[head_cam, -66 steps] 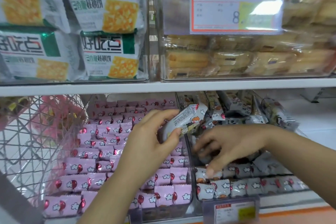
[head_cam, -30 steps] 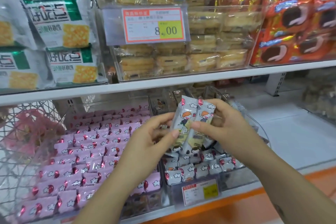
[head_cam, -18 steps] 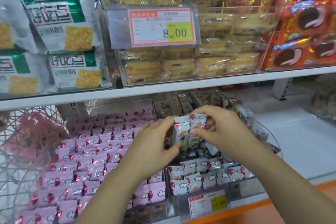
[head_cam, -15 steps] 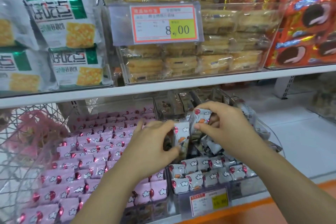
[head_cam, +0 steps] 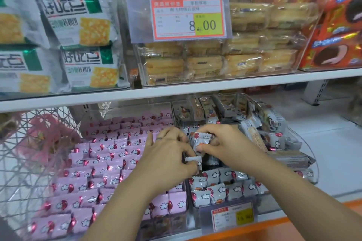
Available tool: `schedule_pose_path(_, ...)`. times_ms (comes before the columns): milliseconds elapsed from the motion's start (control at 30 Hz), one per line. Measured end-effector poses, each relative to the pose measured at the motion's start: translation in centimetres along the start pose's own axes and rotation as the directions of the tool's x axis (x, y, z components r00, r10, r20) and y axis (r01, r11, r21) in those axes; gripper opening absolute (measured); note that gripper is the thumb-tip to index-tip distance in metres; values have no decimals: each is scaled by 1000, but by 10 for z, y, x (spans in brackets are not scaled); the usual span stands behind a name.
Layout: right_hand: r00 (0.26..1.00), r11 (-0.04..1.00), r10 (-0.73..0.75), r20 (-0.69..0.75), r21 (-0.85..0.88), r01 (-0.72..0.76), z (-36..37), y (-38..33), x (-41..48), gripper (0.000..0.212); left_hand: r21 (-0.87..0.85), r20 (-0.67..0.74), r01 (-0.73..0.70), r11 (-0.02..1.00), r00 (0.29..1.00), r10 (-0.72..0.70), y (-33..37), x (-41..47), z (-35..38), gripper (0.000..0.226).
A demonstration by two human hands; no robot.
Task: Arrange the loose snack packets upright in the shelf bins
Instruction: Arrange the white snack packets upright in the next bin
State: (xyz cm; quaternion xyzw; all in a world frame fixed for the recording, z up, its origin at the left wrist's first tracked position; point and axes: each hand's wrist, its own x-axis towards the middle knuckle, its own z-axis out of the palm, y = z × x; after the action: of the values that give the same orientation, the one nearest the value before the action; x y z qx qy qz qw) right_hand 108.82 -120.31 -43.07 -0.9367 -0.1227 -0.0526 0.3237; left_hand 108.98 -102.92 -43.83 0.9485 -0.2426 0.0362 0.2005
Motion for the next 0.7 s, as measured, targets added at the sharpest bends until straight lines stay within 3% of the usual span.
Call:
schedule_pose_path(133,990,999,-29,135,-32,33,6,-1,6,29,-304,-64,-29,952,998,10,-14,-6,-4,10)
schedule_pose_path(233,963,995,0,268,-94,26,16,-2,17,26,-425,-103,10,905,993,-59,-28,-10,-7,18)
schedule_pose_path(400,829,985,84,552,-169,14,11,-4,33,30,-444,-112,26,896,990,-84,-34,-8,-3,29)
schedule_pose_path(500,747,990,130,652,-40,-138,7,1,36,47,-400,-105,-9,917,994,-36,-33,-7,0,30)
schedule_pose_path(600,740,974,149,656,32,-224,3,6,39,50,-348,-87,-46,936,996,17,-31,-4,-2,27)
schedule_pose_path(700,763,990,132,633,-41,-137,-1,7,41,33,-244,-45,-82,966,996,73,-25,4,1,29)
